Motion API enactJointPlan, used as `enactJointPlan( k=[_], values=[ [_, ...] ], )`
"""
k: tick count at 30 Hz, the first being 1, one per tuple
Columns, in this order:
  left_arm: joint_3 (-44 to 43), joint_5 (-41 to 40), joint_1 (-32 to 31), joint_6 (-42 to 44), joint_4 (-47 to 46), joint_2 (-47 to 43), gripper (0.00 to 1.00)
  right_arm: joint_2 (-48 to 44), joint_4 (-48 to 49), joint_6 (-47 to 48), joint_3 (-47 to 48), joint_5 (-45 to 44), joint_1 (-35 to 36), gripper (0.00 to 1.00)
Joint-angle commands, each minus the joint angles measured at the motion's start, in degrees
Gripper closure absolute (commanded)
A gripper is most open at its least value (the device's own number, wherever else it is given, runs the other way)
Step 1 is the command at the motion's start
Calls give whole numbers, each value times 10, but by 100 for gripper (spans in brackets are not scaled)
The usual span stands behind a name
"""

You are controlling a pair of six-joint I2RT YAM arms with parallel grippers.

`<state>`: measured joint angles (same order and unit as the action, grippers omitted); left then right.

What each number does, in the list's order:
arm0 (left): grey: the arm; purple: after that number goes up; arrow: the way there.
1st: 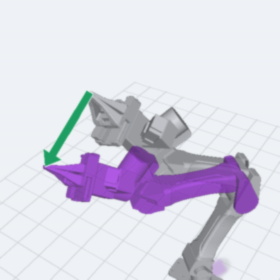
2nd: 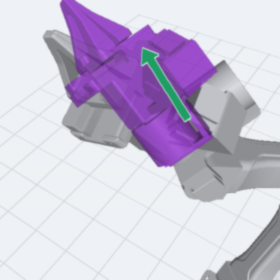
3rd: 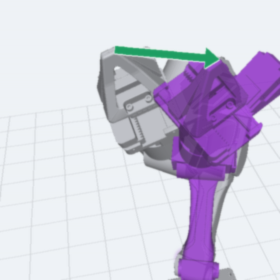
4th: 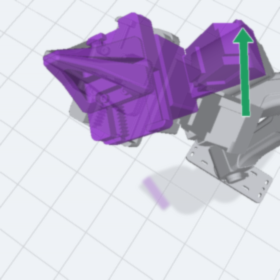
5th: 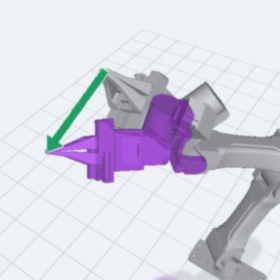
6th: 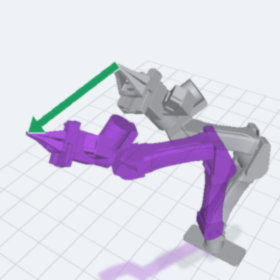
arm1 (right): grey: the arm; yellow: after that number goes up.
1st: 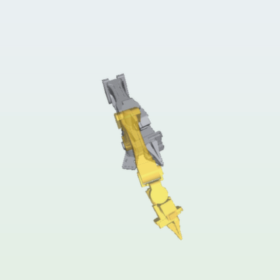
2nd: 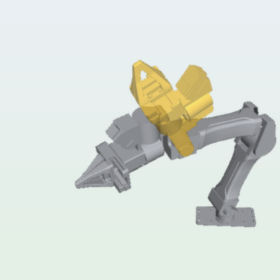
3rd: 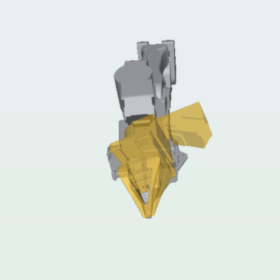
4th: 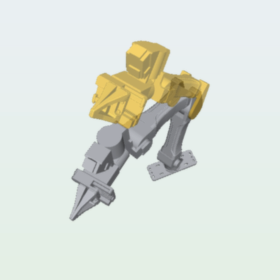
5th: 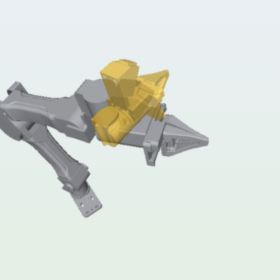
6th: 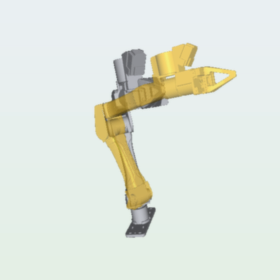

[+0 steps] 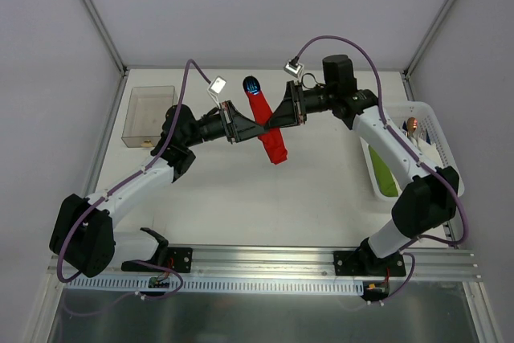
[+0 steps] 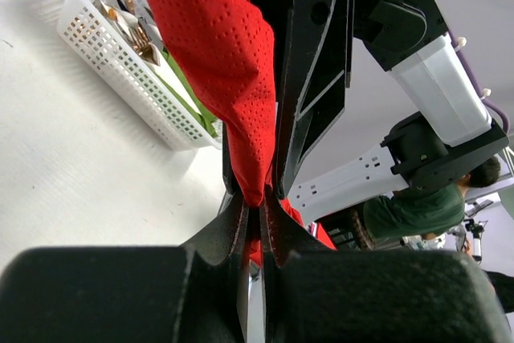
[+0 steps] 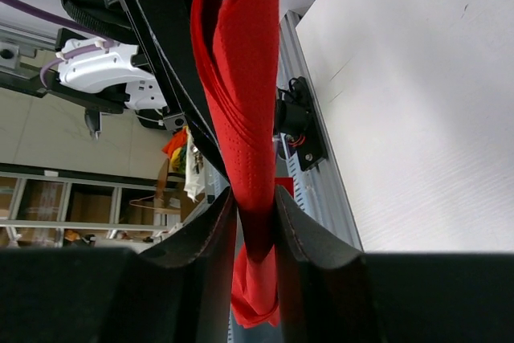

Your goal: Place the utensils on the paper napkin and roll it up

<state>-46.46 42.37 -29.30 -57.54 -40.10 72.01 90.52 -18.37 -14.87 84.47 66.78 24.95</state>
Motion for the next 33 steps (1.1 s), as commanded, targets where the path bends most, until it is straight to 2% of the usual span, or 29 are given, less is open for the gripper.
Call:
enactJointPlan(
  k=[1,13,16,18,29,33],
  values=[
    [-21,30,-10,17,-35,-7,100,4,46,-44,3,-2,-17,73],
    [-20,32,-9,18,-36,-8,100,11,65,-69,-2,-3,-18,70],
    [-20,32,-9,17,-38,-9,100,9,63,-66,-6,-6,-17,59],
    [-21,31,-10,16,-38,-7,100,7,63,-65,-15,-6,-17,56],
    [-21,29,-10,14,-41,-3,100,-9,62,-49,-49,-10,-12,55],
    [-22,27,-9,16,-38,-2,100,-14,63,-46,-53,-10,-9,50]
  ],
)
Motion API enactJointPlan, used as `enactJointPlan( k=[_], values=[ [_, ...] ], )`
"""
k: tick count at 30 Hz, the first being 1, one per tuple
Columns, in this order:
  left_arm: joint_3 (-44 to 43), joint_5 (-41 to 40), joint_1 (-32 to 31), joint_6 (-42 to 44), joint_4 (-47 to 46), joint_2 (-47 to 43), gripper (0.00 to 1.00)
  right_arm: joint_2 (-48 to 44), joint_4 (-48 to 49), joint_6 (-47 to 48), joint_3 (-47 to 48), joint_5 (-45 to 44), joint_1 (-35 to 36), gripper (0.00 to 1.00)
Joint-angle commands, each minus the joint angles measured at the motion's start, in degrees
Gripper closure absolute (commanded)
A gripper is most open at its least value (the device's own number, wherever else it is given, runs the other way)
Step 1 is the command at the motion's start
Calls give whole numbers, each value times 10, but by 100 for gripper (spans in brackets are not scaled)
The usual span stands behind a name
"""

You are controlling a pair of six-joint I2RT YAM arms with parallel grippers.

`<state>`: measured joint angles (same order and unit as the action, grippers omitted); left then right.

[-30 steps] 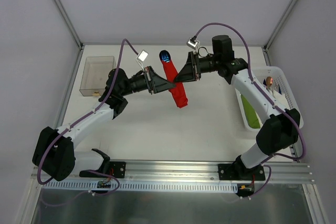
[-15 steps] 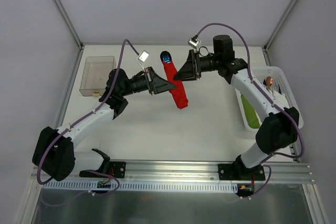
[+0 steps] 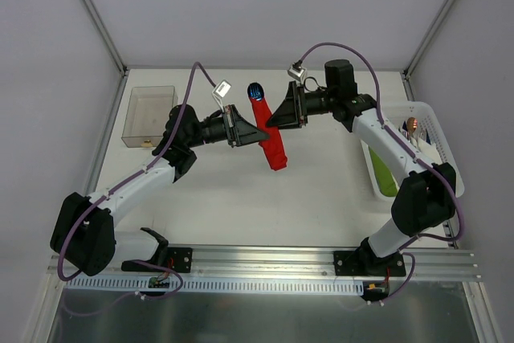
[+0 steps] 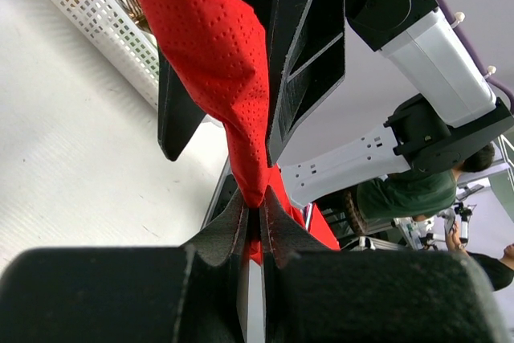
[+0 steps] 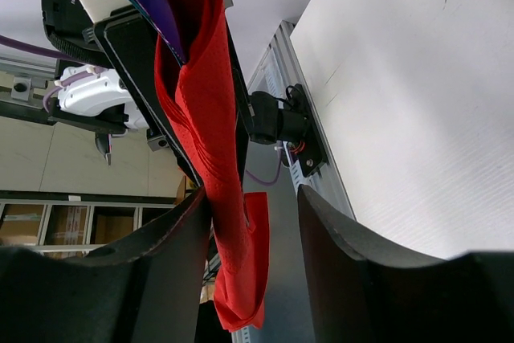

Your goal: Place the utensils on the paper napkin and roll it up

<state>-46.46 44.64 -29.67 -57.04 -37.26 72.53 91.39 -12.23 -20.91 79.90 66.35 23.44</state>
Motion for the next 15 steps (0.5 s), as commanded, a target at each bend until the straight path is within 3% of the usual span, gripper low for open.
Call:
enactJointPlan(
  k=[1,15],
  values=[
    [-22,4,-6,10,-67,-6,100,-24,2,15,-7,-6,6,49],
    [-21,5,-6,6,-71,-3,100,-42,6,20,-3,-14,5,49]
  ],
)
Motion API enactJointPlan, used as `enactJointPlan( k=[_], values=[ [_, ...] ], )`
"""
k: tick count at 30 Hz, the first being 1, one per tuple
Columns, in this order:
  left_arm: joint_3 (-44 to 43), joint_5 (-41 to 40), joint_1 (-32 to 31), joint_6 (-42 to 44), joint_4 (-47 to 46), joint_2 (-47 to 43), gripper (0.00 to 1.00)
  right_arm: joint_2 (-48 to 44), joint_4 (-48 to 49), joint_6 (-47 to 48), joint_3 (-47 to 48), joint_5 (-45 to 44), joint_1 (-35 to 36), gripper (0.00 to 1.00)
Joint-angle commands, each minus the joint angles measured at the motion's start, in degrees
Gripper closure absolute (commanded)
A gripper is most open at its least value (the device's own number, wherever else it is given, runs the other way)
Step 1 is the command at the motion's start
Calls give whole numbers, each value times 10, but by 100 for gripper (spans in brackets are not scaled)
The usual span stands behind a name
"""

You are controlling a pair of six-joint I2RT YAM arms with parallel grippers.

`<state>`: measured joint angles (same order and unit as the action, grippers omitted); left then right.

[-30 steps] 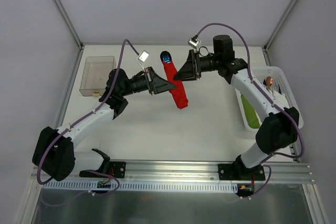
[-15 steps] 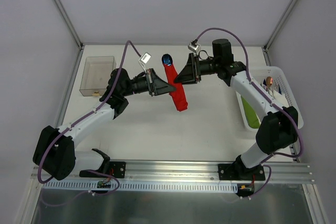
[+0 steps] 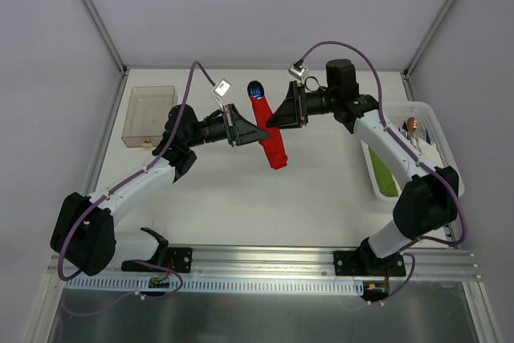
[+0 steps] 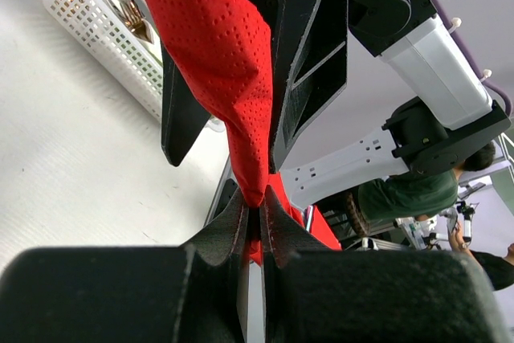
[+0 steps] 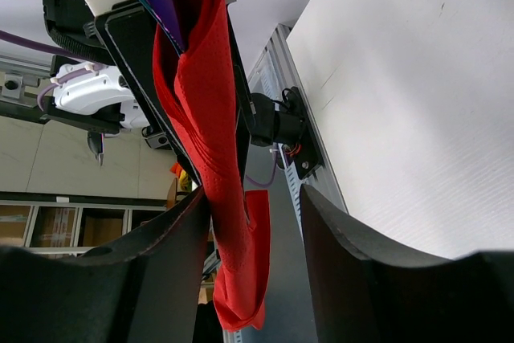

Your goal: Place the utensils on the paper napkin and roll it up

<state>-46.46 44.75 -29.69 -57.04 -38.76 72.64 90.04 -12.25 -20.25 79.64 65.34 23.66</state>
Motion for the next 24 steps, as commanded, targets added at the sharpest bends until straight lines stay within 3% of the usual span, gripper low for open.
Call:
enactJointPlan(
  k=[1,15,19,21,24],
  values=[
    [-23,4,-6,6,-54,-3,100,-29,6,14,1,-4,2,49],
    [-28,6,-5,4,-57,4,100,-22,14,15,-18,8,9,58],
    [-32,4,-6,3,-60,9,100,-21,16,19,-19,13,9,78],
    [-31,4,-5,1,-62,12,100,-20,15,21,-18,17,10,93],
    [-30,-1,-5,0,-65,12,100,-20,17,24,-13,22,7,100]
  ],
)
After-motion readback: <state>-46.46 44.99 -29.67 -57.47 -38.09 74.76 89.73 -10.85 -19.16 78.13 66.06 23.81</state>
